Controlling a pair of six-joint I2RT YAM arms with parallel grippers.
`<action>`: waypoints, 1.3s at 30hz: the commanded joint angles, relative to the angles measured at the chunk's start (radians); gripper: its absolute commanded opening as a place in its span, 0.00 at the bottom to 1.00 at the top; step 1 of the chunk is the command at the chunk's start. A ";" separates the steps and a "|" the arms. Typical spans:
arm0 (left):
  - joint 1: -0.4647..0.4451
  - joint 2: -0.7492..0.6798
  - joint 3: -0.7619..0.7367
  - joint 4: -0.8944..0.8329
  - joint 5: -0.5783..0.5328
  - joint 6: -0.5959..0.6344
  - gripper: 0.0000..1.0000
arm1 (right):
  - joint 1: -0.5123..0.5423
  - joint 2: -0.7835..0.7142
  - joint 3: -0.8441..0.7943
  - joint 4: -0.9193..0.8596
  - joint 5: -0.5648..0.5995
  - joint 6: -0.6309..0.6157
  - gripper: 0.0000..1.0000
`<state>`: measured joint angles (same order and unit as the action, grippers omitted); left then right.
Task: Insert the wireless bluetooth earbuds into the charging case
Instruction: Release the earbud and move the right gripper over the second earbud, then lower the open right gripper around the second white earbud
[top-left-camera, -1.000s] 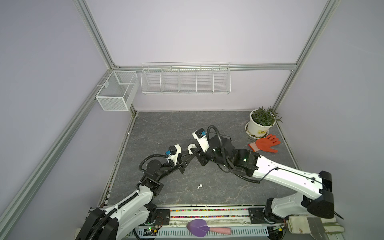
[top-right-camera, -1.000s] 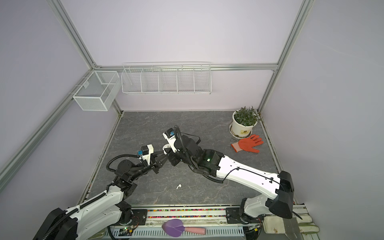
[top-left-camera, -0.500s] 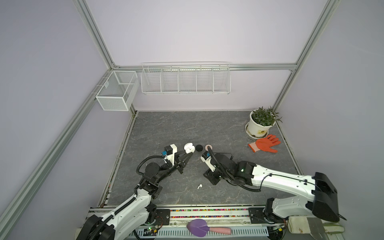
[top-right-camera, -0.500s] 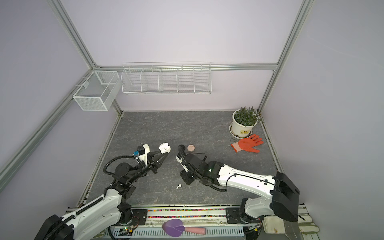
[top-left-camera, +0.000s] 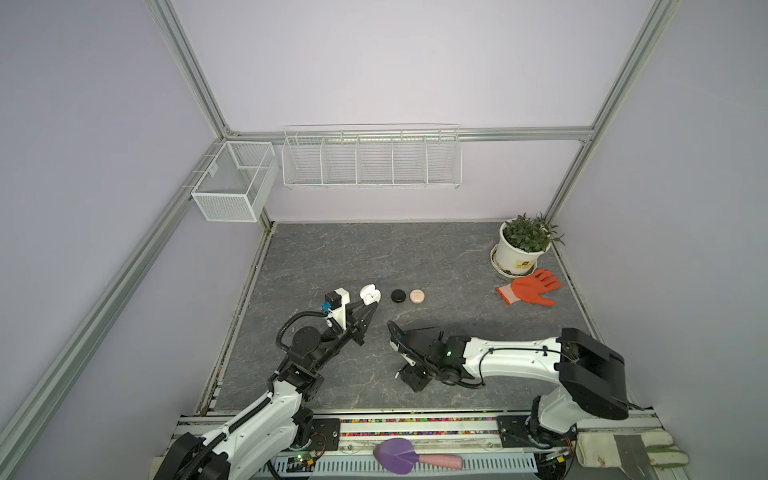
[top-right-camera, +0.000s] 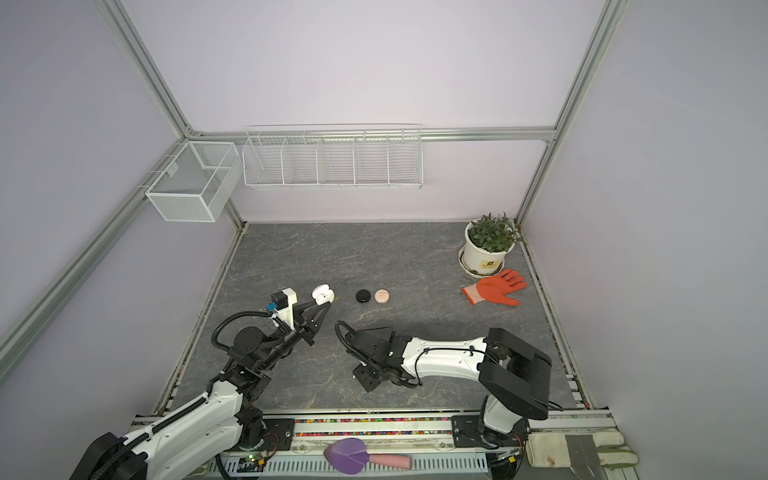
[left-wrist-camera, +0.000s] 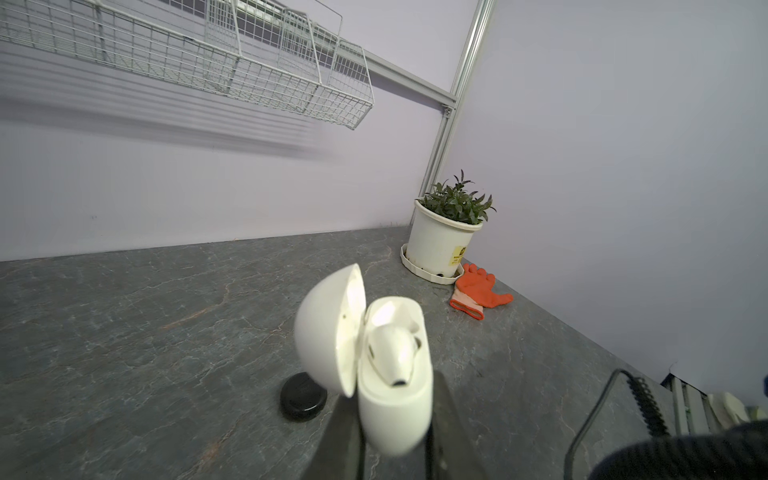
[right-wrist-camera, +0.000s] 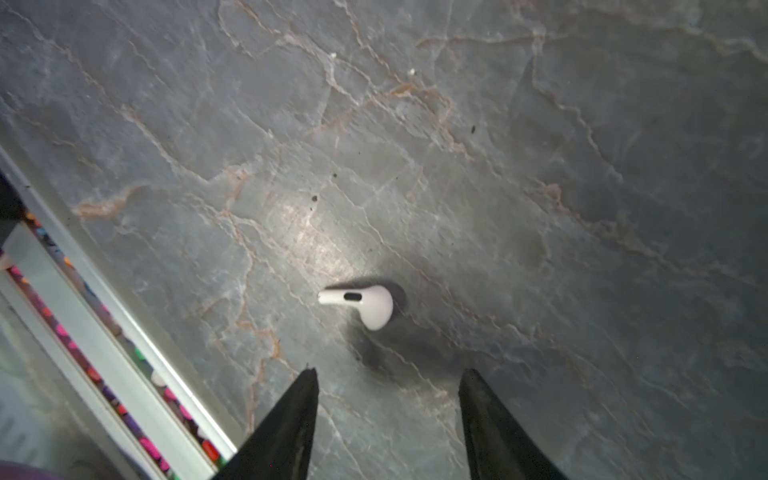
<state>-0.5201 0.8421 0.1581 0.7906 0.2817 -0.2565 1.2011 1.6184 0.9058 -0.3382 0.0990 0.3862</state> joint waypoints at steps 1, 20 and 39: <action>0.027 -0.031 -0.012 0.003 -0.031 0.004 0.00 | 0.017 0.004 0.039 0.022 0.097 -0.039 0.61; 0.063 -0.083 -0.014 -0.084 -0.071 -0.019 0.00 | 0.069 0.146 0.125 0.011 0.216 -0.127 0.65; 0.069 -0.150 -0.017 -0.152 -0.105 -0.026 0.00 | 0.094 0.101 0.094 -0.047 0.215 -0.040 0.56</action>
<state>-0.4580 0.7044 0.1455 0.6510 0.1867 -0.2760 1.2903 1.7576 1.0157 -0.3641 0.3168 0.3168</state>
